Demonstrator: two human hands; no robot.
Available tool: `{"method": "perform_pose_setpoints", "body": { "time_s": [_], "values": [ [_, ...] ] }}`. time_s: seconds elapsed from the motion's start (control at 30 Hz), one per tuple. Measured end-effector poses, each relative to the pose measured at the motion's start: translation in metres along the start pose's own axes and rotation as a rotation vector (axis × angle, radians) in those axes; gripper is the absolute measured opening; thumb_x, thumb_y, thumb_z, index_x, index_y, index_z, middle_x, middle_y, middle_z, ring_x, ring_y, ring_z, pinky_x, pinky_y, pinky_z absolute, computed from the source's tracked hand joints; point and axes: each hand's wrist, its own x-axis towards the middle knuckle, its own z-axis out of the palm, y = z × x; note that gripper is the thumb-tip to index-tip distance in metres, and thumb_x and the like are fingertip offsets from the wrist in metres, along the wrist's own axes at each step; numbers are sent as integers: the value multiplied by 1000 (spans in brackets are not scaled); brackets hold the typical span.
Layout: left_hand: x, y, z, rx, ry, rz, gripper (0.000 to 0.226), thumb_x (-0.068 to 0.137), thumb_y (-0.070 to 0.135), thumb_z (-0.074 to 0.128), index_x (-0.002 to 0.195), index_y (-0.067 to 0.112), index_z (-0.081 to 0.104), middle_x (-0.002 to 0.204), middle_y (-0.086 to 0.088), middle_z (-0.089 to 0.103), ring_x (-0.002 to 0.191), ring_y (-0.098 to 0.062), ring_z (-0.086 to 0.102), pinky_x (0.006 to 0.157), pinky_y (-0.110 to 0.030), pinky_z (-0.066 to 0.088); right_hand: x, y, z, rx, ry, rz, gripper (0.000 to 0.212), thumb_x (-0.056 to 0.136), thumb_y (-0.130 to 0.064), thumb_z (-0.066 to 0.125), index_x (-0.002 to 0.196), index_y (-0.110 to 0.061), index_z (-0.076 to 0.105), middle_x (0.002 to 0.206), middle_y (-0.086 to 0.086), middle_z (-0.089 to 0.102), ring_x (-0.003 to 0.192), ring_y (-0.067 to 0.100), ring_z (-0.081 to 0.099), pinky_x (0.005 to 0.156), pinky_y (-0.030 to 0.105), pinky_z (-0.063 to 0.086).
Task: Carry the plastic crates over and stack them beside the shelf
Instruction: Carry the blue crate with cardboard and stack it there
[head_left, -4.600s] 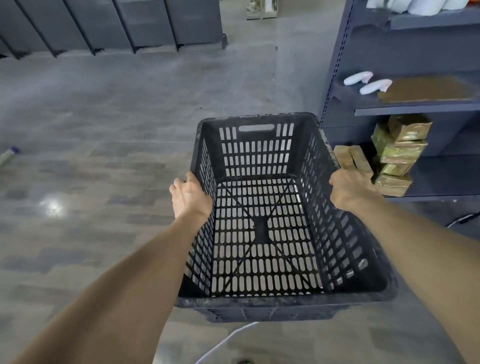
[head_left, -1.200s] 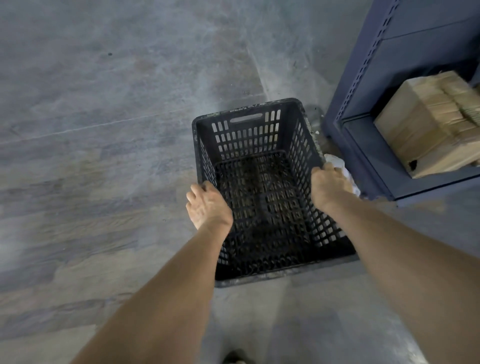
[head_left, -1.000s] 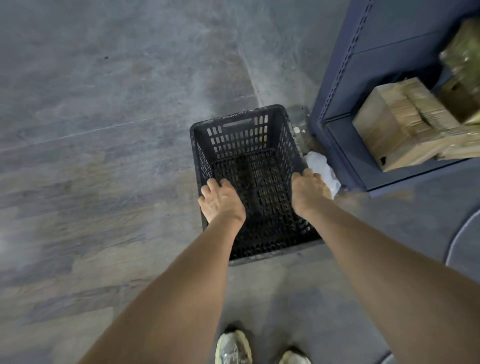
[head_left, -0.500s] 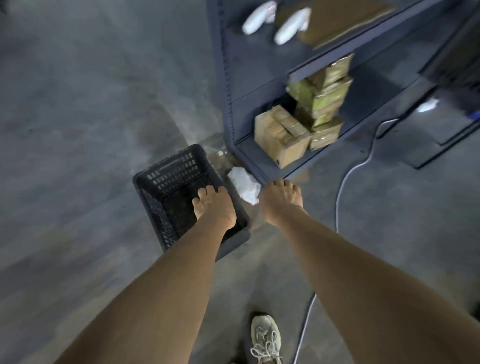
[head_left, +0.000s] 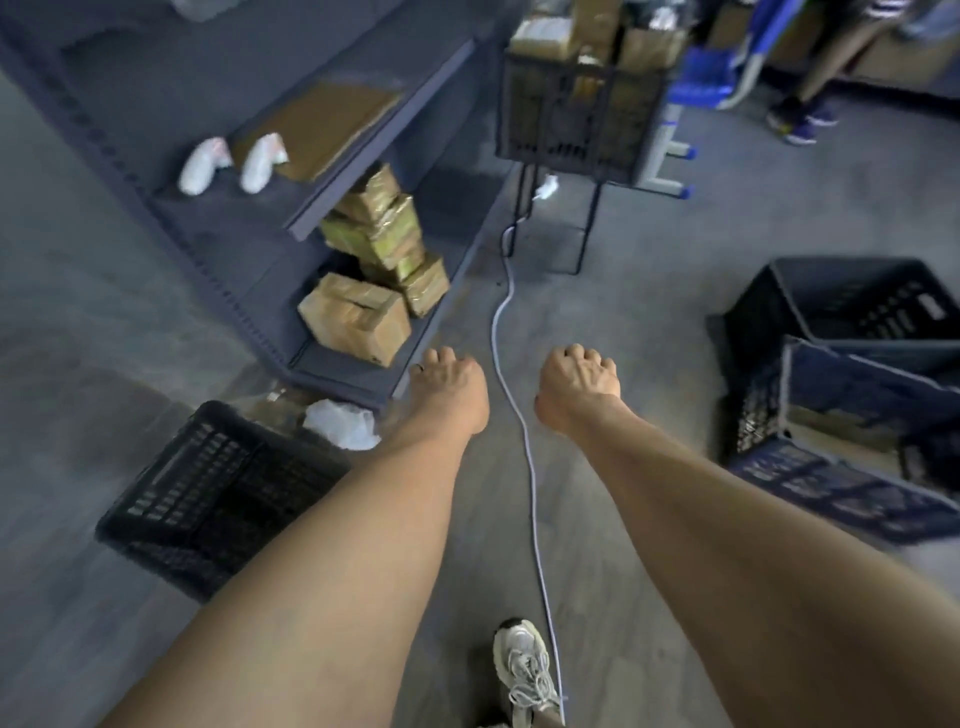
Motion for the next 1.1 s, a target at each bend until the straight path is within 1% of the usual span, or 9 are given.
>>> {"method": "perform_pose_setpoints", "body": {
  "time_s": [0.17, 0.3, 0.5, 0.7, 0.93, 1.1],
  "values": [
    [-13, 91, -13, 64, 46, 160, 50, 89, 27, 60, 135, 14, 46, 139, -9, 39, 132, -28, 33, 104, -37, 34, -27, 93, -5, 68, 23, 187, 53, 90, -26, 56, 138, -6, 41, 136, 12, 45, 130, 29, 41, 105, 35, 31],
    [-22, 159, -22, 113, 72, 283, 50, 88, 23, 60, 135, 13, 46, 137, -9, 40, 131, -28, 34, 103, -36, 33, -43, 158, -9, 109, 31, 309, 53, 89, -21, 55, 137, -6, 41, 137, 12, 44, 130, 29, 40, 105, 35, 31],
    [-40, 264, -30, 168, 84, 405, 50, 85, 24, 62, 132, 14, 47, 134, -9, 41, 129, -26, 34, 100, -34, 35, -68, 261, -11, 165, 73, 444, 49, 90, -22, 54, 135, -9, 41, 136, 12, 45, 129, 31, 40, 103, 39, 33],
    [-67, 386, -39, 177, 99, 485, 48, 87, 27, 60, 130, 15, 46, 134, -9, 41, 129, -27, 34, 100, -35, 34, -96, 387, -11, 170, 91, 512, 46, 89, -23, 54, 132, -11, 41, 136, 13, 44, 128, 32, 41, 102, 40, 34],
    [-98, 529, -25, 196, 77, 532, 50, 87, 31, 61, 131, 15, 45, 135, -9, 41, 129, -28, 34, 99, -35, 34, -118, 532, -1, 170, 93, 553, 45, 90, -28, 56, 130, -13, 41, 134, 13, 45, 125, 32, 43, 99, 41, 35],
    [-109, 599, -11, 226, 68, 549, 49, 87, 33, 61, 130, 14, 45, 134, -10, 42, 127, -28, 35, 99, -36, 34, -126, 606, 6, 166, 84, 567, 44, 92, -24, 54, 131, -11, 41, 136, 14, 44, 127, 33, 41, 102, 43, 34]
  ]
}}
